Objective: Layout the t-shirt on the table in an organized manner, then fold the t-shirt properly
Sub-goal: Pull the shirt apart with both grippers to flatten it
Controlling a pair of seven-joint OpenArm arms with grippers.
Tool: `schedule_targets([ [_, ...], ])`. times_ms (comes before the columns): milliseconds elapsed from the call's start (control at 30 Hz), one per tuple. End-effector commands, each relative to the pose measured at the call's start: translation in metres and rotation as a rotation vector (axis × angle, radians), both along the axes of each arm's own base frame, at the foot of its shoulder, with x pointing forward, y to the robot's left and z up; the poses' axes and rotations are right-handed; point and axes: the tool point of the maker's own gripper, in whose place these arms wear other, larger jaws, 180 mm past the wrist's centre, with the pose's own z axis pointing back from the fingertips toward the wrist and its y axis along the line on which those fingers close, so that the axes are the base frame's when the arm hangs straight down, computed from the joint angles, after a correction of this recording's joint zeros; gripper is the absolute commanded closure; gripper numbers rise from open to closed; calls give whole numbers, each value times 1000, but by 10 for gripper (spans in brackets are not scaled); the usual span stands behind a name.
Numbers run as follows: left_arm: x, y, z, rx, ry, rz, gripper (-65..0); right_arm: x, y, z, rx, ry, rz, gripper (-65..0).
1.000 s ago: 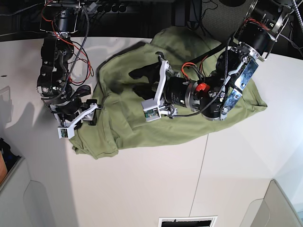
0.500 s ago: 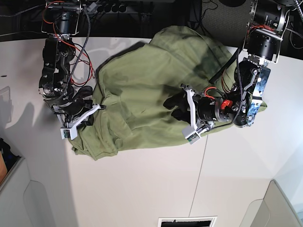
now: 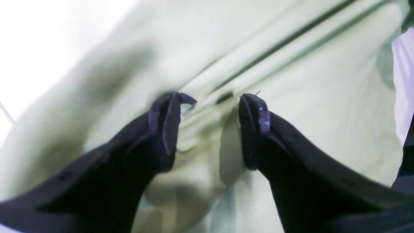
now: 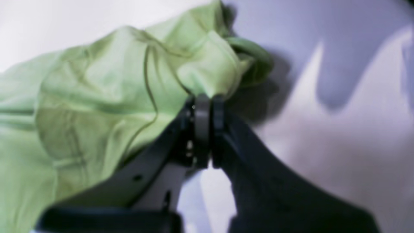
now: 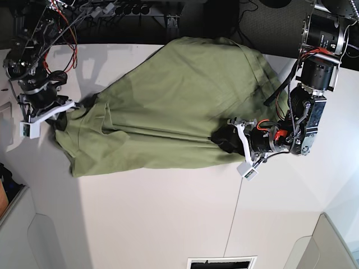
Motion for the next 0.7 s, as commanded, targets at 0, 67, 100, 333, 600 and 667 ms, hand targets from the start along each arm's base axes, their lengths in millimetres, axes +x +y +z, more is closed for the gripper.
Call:
schedule_targets([
  [0, 8, 14, 3, 59, -9, 16, -331, -5, -11, 7, -24, -21, -8, 0],
  [67, 8, 8, 3, 45, -8, 13, -331, -22, -7, -2, 27, 0, 9, -139],
  [100, 8, 5, 3, 40, -6, 10, -331, -30, -2, -6, 55, 6, 22, -205],
  [333, 5, -8, 1, 24, 6, -4, -331, -67, 30, -22, 197, 36, 87, -273],
  [600, -9, -28, 17, -76, 91, -51, -331, -17, 61, 24, 278, -175, 189, -273],
  [667, -9, -33, 27, -96, 79, -71, -331, -1, 70, 33, 263, -203, 216, -273],
])
